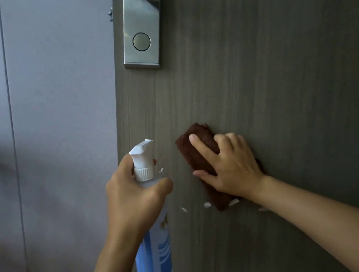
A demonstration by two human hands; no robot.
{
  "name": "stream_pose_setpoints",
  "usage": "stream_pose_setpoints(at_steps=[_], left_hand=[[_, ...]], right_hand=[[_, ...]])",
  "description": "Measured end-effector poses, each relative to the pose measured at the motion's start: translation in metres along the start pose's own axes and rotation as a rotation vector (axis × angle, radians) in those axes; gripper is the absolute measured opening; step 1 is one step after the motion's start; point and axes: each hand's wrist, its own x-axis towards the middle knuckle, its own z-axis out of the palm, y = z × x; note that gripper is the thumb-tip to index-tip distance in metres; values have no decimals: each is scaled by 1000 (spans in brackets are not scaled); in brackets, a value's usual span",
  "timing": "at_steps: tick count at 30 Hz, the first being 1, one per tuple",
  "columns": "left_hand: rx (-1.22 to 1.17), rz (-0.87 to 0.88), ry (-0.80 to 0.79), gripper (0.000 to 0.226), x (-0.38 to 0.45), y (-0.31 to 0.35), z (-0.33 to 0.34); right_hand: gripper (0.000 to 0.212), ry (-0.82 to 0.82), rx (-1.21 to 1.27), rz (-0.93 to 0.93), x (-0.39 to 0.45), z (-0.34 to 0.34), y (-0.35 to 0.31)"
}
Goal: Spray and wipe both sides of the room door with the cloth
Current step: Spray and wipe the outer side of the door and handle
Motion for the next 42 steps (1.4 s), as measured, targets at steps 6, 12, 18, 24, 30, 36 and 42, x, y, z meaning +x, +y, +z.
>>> stream_pose_setpoints(at_steps=[6,12,18,24,30,36,42], left_hand=[[-12,0,7,27,1,-4,0],[-21,-7,15,28,1,-10,2],[-36,-43,-7,28,0,-17,8],[-48,-54,-38,37,-3,-33,8],[-32,-96,-149,41,-11,-46,-3],[0,-153,-229,36,-19,-50,-4],[-13,-120,-196,35,-20,-49,-5]], right_hand=[[69,136,32,302,43,-7,31],[57,27,67,-206,-3,3,-25],[60,121,79,248,33,-7,12],[58,21,79,-206,7,0,-16],[64,90,8,138,38,-11,14],[64,103,39,175,36,-6,4],[65,89,45,178,36,-8,2]])
